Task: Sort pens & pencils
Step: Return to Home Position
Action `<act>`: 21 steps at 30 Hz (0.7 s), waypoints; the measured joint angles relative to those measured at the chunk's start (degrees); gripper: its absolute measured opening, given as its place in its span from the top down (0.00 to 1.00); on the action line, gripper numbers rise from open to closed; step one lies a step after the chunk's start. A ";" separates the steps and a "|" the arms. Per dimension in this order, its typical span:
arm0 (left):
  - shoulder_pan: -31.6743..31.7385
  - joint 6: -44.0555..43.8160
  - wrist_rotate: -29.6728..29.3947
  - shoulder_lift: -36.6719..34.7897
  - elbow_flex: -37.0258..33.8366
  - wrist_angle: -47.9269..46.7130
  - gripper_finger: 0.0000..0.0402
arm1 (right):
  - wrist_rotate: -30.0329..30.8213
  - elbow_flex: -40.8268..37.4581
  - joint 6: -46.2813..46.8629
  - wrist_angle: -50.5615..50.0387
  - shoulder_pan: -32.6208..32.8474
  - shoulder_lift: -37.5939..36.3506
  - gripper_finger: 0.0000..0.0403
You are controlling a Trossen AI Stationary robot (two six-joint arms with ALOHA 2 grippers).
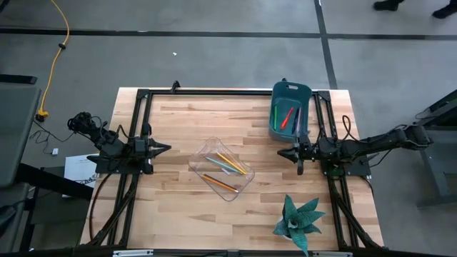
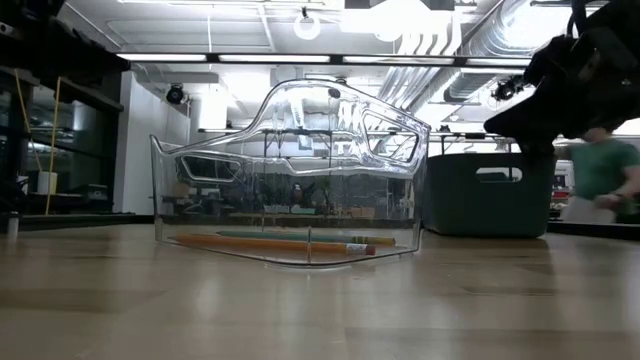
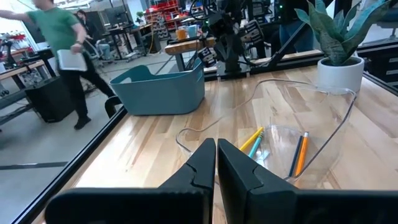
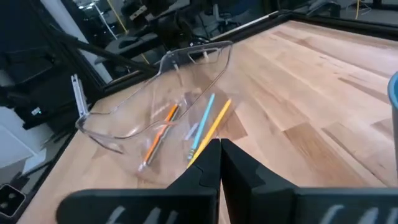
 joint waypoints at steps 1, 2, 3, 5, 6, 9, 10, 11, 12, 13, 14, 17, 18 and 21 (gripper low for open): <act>0.00 0.00 0.00 -0.01 0.02 -0.19 0.98 | 0.00 0.00 0.20 -0.28 0.00 -0.04 1.00; 0.00 -0.02 0.00 -0.01 0.02 -0.59 0.98 | 0.00 0.00 0.06 -0.39 0.00 -0.02 1.00; 0.00 0.00 0.00 -0.01 0.02 -1.01 0.98 | -0.07 0.00 -0.37 -0.63 0.00 0.00 1.00; 0.00 0.00 0.00 -0.02 0.02 -1.25 0.98 | -0.05 -0.02 -1.64 -1.02 0.00 0.02 1.00; 0.00 0.00 0.00 0.00 0.02 -1.26 0.98 | -0.03 -0.02 -2.22 -1.16 0.00 0.02 1.00; 0.00 0.00 0.00 0.00 0.02 -1.27 0.98 | -0.12 -0.02 -3.16 -2.01 0.00 0.13 1.00; 0.00 0.00 0.00 -0.01 0.02 -1.29 0.98 | -0.14 -0.02 -3.12 -2.31 0.00 0.07 1.00; 0.00 0.00 0.00 -0.01 0.02 -1.34 0.98 | -0.14 -0.02 -3.14 -2.32 -0.02 0.07 1.00; 0.00 -0.01 0.00 0.00 0.02 -1.42 0.98 | -0.14 -0.02 -3.21 -2.49 -0.02 0.07 1.00; 0.00 0.00 0.00 -0.02 0.02 -1.44 0.98 | -0.14 -0.02 -3.25 -2.84 -0.02 0.07 1.00; 0.00 0.00 0.00 -0.02 0.02 -1.51 0.98 | -0.13 -0.02 -3.34 -3.29 -0.02 0.07 1.00; 0.00 0.00 0.00 0.00 0.02 -2.46 0.98 | -0.04 -0.02 -3.40 -5.19 0.00 0.07 1.00; 0.00 0.00 0.02 0.00 0.02 -2.68 0.98 | 0.00 -0.02 -3.32 -5.94 -0.02 0.07 1.00; 0.00 -0.01 0.00 -0.01 0.02 -2.69 0.98 | -0.03 -0.02 -1.80 -7.08 -0.02 0.07 1.00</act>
